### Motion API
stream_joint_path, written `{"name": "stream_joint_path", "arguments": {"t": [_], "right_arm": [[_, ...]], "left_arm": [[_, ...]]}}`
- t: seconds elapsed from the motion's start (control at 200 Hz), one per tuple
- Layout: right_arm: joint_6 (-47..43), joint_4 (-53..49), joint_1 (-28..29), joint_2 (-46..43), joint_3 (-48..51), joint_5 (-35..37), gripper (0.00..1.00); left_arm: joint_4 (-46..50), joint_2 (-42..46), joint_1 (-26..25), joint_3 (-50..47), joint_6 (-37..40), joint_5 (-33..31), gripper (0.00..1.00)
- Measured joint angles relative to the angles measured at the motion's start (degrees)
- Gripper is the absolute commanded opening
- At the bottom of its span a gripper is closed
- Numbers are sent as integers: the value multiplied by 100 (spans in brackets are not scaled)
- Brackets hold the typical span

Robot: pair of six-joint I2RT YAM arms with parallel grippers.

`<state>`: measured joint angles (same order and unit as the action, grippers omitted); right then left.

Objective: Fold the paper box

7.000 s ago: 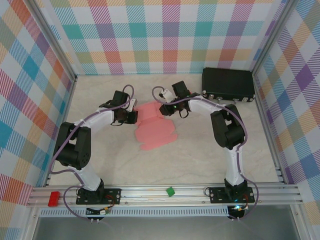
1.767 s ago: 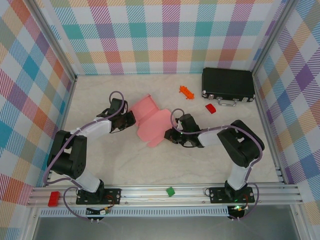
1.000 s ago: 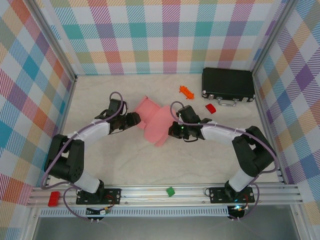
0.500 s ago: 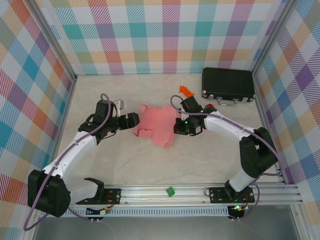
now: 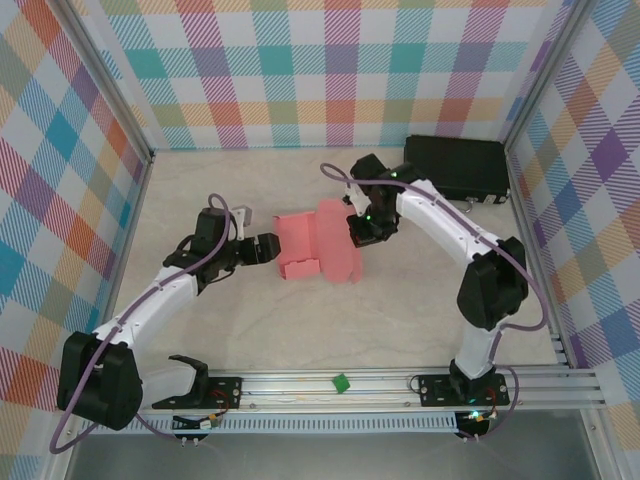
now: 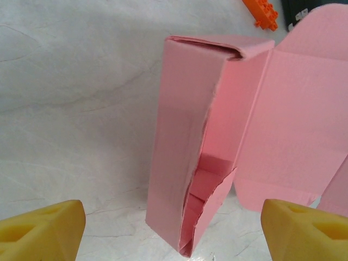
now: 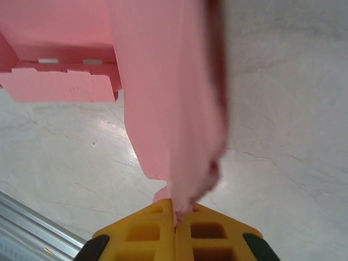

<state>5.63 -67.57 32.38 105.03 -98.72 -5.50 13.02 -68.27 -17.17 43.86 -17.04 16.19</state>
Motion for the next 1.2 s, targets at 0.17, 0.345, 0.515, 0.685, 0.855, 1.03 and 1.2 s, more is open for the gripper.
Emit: {"name": "stream_joint_path", "arguments": {"t": [0.17, 0.345, 0.515, 0.685, 0.855, 1.03, 1.2], "right_arm": [[-627, -905, -24, 697, -1130, 168, 1], [-1123, -1615, -33, 1202, -2076, 223, 5], [-1342, -2085, -11, 1622, -3025, 278, 6], [-1410, -2253, 26, 1784, -3405, 302, 9], [-1432, -2330, 61, 1847, -3475, 315, 12], [-1480, -2343, 63, 1985, -3635, 365, 28], [-1425, -2284, 63, 2094, -3982, 481, 45]], "left_arm": [[-321, -57, 0, -195, -9, 192, 83], [-706, -299, 0, -273, -63, 402, 81], [-1174, -846, 0, -282, -304, 673, 77], [-1478, -1193, 0, -282, -496, 839, 75], [-1864, -1552, -7, -282, -621, 986, 72], [-2076, -1932, -37, -280, -723, 1086, 71], [-2166, -2039, -72, -223, -782, 1141, 69]]}}
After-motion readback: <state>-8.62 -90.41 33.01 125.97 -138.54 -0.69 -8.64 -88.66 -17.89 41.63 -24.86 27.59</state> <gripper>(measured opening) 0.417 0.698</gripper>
